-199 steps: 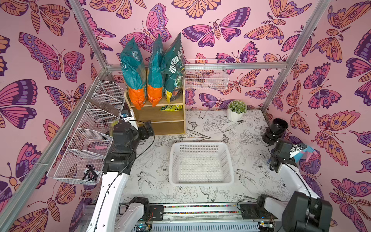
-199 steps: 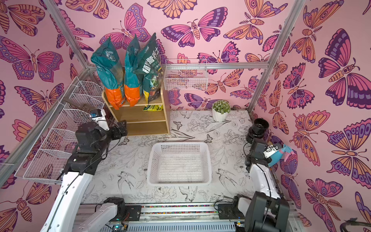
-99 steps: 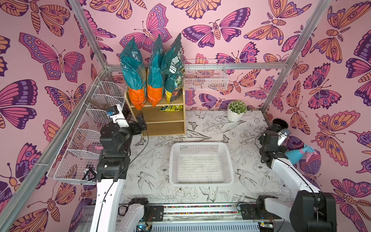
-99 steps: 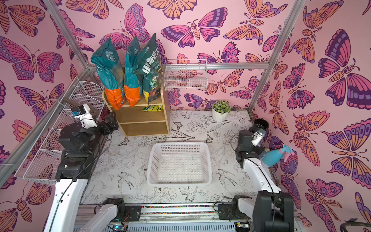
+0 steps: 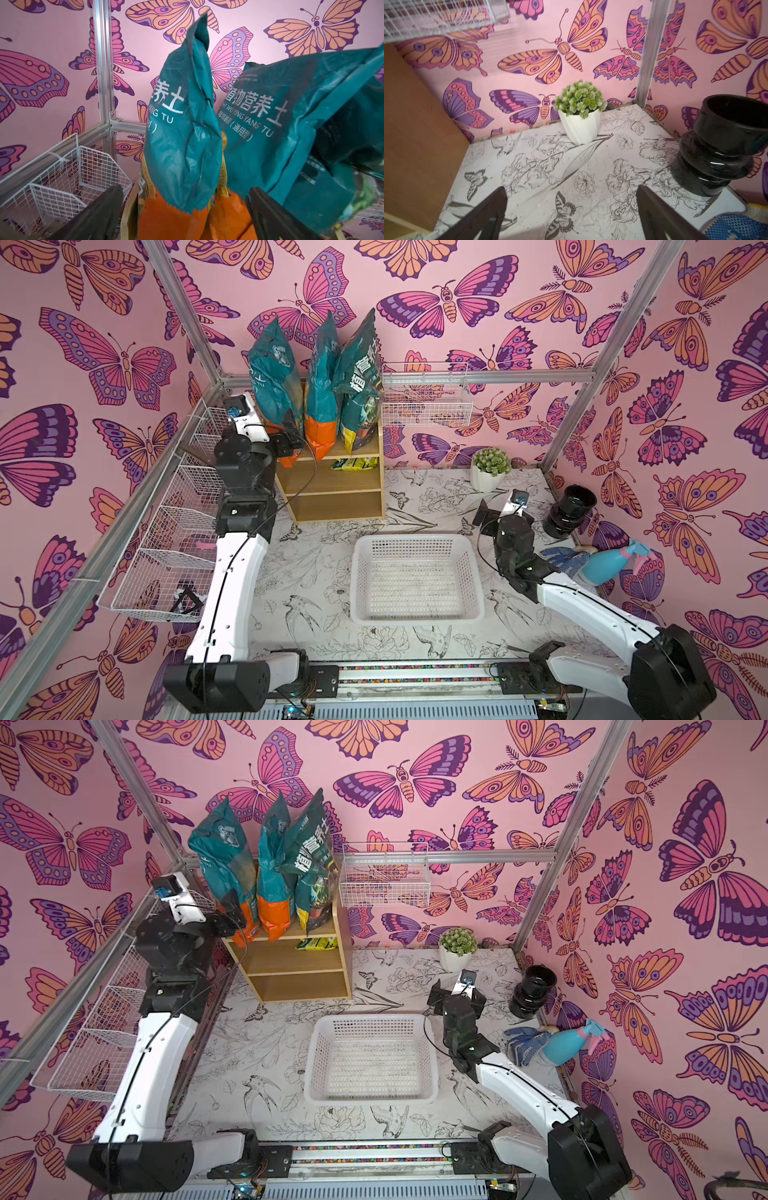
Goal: Take down the fertilizer bag from the shelf
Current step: Pick up the fertilizer bag from the shelf.
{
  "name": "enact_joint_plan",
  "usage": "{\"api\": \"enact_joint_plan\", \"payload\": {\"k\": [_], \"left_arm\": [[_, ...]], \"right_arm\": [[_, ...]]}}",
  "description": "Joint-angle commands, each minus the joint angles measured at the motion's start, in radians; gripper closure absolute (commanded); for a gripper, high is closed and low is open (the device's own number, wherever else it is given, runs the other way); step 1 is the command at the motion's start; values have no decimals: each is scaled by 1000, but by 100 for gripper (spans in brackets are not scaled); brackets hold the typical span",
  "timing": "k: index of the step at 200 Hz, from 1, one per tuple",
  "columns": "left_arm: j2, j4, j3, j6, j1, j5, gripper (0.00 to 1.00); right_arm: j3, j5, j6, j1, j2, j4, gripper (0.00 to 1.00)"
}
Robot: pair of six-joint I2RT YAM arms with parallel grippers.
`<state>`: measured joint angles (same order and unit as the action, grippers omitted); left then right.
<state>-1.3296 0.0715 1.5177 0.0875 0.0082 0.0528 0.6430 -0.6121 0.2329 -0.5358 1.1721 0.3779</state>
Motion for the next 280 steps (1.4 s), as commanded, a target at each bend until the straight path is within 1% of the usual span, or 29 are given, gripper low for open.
{"api": "enact_joint_plan", "payload": {"k": [1, 23, 46, 51, 55, 59, 64, 70, 78, 81, 89, 98, 140, 152, 177, 191, 195, 204, 212, 224, 231, 240, 249, 264, 280], "left_arm": [[-83, 53, 71, -34, 1, -21, 0], [-182, 67, 149, -39, 1, 41, 0], [-247, 80, 199, -112, 1, 80, 0], [-253, 80, 204, -125, 1, 92, 3], [-256, 83, 205, -137, 1, 101, 9], [-256, 87, 205, -148, 1, 108, 19], [-256, 92, 202, -162, 1, 113, 33], [-251, 98, 195, -176, 1, 114, 53], [-241, 107, 186, -189, 1, 112, 75], [-237, 110, 179, -193, 1, 109, 81], [-226, 120, 167, -201, 1, 104, 93], [-212, 129, 155, -195, 1, 107, 100], [-126, 142, 113, -131, 0, 106, 99], [-93, 146, 104, -99, 0, 154, 99], [-5, 147, 63, -44, -1, 301, 99], [47, 146, 31, -49, -6, 377, 99], [94, 146, 21, -48, -13, 411, 99], [137, 143, -6, -24, -17, 460, 99], [180, 120, -24, 6, -17, 460, 99], [252, 103, -60, 29, -28, 416, 99], [292, 101, -73, 29, -50, 412, 99], [336, 96, -83, 10, -98, 444, 99], [381, 95, -103, -12, -170, 499, 99], [445, 86, -143, -81, -284, 538, 99], [495, 78, -198, -131, -395, 617, 99]], "right_arm": [[8, 43, -63, -5, 19, 71, 1], [42, 103, -71, -5, 64, 25, 1], [48, 144, -75, -7, 87, 18, 1], [47, 143, -74, -8, 90, 18, 1], [45, 144, -76, -8, 90, 18, 1], [44, 142, -78, -9, 90, 19, 1], [43, 140, -80, -10, 92, 24, 1], [41, 135, -82, -10, 93, 30, 1], [41, 131, -80, -8, 96, 34, 1], [40, 131, -80, -9, 98, 37, 1], [39, 134, -77, -9, 101, 42, 1], [38, 143, -68, -9, 105, 48, 1], [49, 170, -48, -10, 113, 29, 1], [52, 180, -45, -11, 112, 23, 1], [56, 187, -41, -16, 103, 15, 1], [56, 189, -41, -19, 93, 7, 1], [54, 187, -40, -20, 89, 4, 1], [49, 185, -38, -20, 77, -2, 1], [44, 184, -34, -20, 60, -12, 1], [37, 185, -32, -20, 27, -36, 1], [32, 190, -27, -19, 1, -55, 1], [21, 196, -19, -19, -36, -73, 1], [7, 206, -18, -18, -79, -80, 1], [-22, 213, -5, -18, -159, -104, 1], [-51, 227, 9, -18, -245, -138, 1]]}}
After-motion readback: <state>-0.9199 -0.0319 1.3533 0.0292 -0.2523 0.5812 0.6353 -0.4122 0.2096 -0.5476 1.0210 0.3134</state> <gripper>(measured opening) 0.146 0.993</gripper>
